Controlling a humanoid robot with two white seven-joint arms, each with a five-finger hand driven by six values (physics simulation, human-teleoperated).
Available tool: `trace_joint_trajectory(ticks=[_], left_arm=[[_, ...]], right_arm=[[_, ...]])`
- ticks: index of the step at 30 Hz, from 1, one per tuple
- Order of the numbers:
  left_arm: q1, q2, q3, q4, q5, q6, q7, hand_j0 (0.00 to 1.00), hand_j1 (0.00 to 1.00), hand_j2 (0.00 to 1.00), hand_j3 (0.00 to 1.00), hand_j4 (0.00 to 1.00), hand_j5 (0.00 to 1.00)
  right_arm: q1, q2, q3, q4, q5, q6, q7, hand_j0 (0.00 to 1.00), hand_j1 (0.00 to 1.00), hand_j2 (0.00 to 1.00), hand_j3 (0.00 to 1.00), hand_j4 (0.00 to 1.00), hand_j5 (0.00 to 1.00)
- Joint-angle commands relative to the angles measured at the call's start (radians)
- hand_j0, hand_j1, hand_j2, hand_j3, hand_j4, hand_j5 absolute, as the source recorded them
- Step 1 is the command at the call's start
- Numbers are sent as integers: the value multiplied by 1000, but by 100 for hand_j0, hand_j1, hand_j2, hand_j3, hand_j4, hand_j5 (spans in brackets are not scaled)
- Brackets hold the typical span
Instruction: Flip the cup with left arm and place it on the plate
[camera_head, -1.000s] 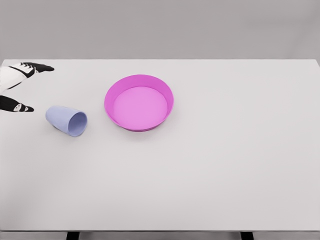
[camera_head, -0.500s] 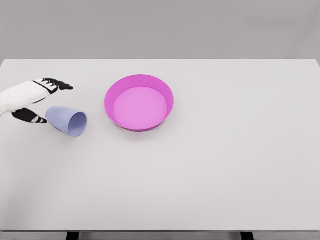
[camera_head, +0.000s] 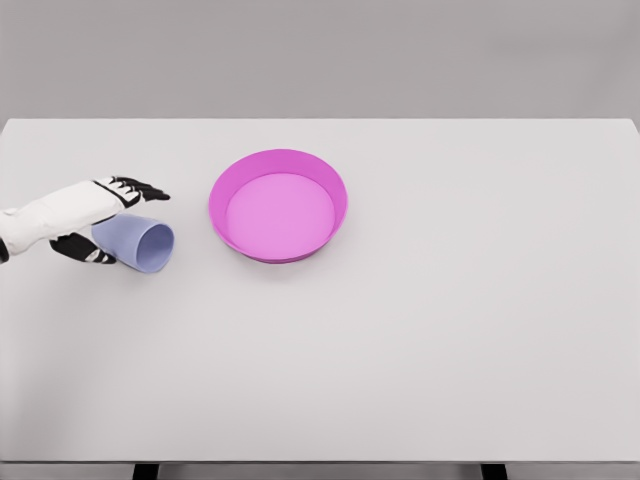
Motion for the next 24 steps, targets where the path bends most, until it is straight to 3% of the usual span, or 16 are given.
trace_joint_trajectory(ticks=[1,24], left_arm=[[0,4,-12,0,6,2,1,100,100,100,100,100,100],[2,14,-57,-4,7,2,1,100,100,100,100,100,100]], right_arm=[[0,0,1,0,0,0,0,100,100,100,100,100,100],[0,0,0,0,0,0,0,100,100,100,100,100,100]])
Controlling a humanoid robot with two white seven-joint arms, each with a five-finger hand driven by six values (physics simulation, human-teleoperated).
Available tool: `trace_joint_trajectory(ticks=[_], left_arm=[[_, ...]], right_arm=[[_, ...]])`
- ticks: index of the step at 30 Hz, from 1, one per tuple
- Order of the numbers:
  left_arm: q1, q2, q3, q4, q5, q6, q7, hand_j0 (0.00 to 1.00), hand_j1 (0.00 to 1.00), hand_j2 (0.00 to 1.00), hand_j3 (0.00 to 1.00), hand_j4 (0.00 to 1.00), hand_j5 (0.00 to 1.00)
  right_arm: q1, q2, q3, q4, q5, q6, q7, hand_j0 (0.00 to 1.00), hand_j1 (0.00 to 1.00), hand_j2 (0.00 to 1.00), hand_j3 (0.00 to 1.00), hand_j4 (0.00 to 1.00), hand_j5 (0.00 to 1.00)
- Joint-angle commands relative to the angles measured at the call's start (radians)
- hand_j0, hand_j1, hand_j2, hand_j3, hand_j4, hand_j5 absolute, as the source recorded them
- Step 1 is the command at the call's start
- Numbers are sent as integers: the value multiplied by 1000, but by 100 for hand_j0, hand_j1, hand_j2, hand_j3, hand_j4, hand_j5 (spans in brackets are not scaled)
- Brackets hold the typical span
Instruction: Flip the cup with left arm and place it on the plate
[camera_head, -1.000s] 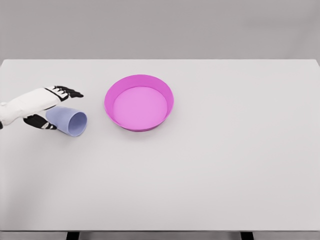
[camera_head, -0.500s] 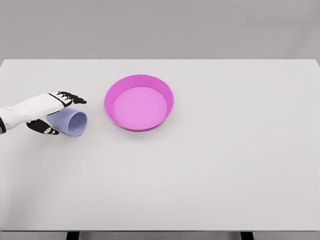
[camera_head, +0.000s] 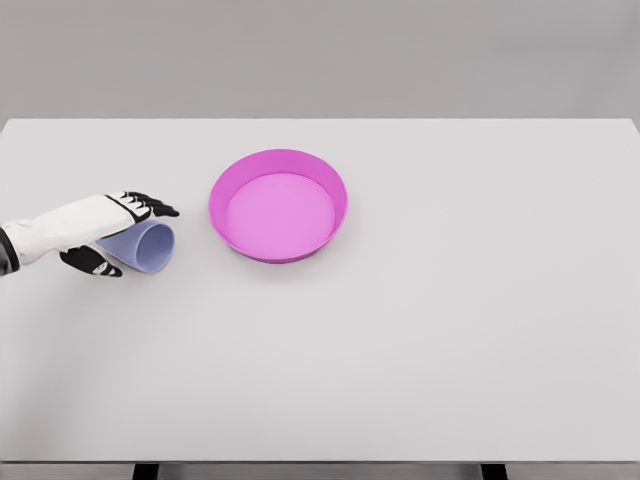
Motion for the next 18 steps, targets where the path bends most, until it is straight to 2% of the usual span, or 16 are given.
trace_joint_trajectory(ticks=[1,9,18], left_arm=[[0,1,-1,4,6,2,1,100,100,100,100,100,100],[5,1,-9,-4,5,2,-1,100,100,100,100,100,100],[-18,-5,-21,27,-3,2,-2,100,100,100,100,100,100]], right_arm=[[0,0,0,0,0,0,0,100,100,100,100,100,100],[0,0,1,0,0,0,0,100,100,100,100,100,100],[0,0,0,0,0,0,0,100,100,100,100,100,100]])
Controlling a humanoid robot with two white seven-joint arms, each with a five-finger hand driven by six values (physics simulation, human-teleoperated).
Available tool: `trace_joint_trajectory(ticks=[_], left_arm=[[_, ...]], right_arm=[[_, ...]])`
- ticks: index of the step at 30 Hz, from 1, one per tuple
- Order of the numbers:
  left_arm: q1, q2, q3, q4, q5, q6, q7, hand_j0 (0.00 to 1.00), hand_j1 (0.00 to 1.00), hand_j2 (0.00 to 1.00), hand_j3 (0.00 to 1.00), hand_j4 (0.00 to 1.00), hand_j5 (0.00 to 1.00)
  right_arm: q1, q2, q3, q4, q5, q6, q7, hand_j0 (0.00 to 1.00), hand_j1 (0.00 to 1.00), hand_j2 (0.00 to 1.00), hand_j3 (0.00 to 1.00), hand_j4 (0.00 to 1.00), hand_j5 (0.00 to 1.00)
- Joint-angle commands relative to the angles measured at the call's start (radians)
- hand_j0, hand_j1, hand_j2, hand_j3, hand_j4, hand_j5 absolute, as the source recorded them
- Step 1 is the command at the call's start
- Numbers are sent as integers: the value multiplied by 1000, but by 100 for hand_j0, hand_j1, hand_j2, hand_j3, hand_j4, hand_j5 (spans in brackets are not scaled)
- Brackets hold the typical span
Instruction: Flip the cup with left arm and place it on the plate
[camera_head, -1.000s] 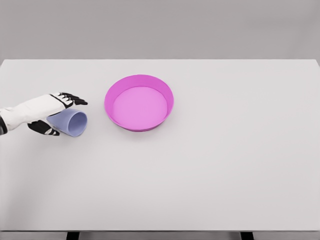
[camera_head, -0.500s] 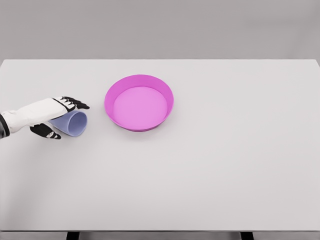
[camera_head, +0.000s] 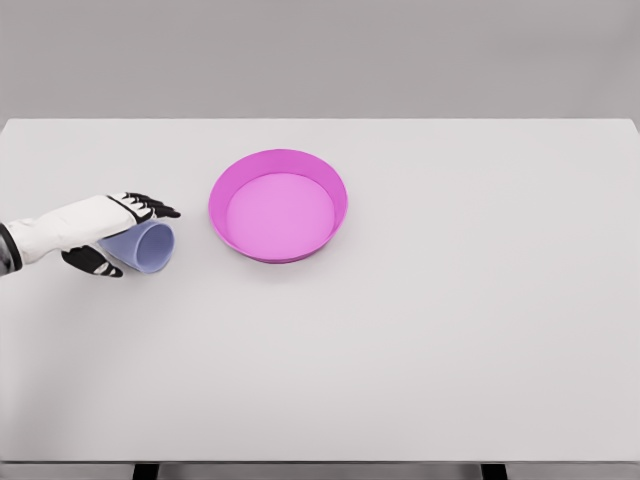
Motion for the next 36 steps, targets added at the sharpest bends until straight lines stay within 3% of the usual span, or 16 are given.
trace_joint_trajectory(ticks=[1,27,32,36], left_arm=[[0,-4,-4,7,-8,2,-1,100,100,100,100,100,100],[-40,-41,-21,27,-49,2,-62,99,99,99,99,99,99],[-41,-40,-21,27,-45,2,-67,73,73,73,73,73,73],[-44,-38,-18,27,-40,2,-67,67,67,67,67,67,67]], right_arm=[[0,0,1,0,0,0,0,100,100,100,100,100,100],[0,0,1,0,0,0,0,100,100,100,100,100,100],[0,0,-1,0,0,0,0,100,100,100,100,100,100],[0,0,1,0,0,0,0,100,100,100,100,100,100]])
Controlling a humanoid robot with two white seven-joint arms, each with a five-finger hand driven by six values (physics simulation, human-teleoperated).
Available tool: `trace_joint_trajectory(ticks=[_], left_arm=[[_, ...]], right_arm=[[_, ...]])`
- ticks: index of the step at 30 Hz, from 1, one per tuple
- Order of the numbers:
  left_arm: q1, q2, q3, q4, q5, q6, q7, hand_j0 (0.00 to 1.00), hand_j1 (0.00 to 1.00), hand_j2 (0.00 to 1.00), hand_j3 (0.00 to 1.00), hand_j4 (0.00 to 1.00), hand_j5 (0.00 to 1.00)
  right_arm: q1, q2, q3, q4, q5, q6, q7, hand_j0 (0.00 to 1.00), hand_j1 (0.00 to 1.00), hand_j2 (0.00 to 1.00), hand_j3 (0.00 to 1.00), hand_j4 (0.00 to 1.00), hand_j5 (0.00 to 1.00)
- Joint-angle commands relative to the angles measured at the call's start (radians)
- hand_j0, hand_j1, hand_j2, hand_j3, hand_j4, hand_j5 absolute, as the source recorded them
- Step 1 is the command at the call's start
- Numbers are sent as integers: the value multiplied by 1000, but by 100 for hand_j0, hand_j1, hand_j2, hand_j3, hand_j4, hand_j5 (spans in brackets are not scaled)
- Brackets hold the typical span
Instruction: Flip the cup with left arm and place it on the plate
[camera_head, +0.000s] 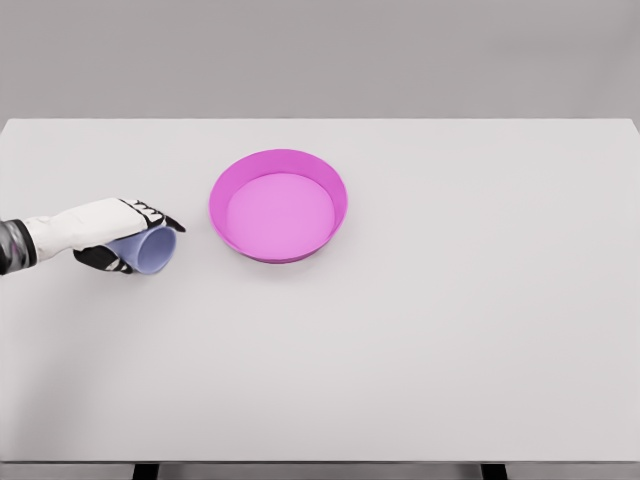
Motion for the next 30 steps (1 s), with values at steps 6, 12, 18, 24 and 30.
trace_joint_trajectory(ticks=[6,12,18,24,30], left_arm=[[-12,4,4,4,14,1,-1,67,67,67,67,67,67],[-14,7,0,14,86,1,2,67,67,67,67,67,67],[-21,-25,-2,26,130,1,5,67,67,67,67,67,67],[-52,-93,-2,89,164,1,8,67,67,67,67,67,67],[-72,-93,-2,121,250,1,8,67,67,67,67,67,67]], right_arm=[[0,0,1,0,0,0,0,100,100,100,100,100,100],[0,0,1,0,0,0,0,100,100,100,100,100,100],[0,0,-1,0,0,0,0,100,100,100,100,100,100],[0,0,-1,0,0,0,0,100,100,100,100,100,100],[0,0,1,0,0,0,0,100,100,100,100,100,100]])
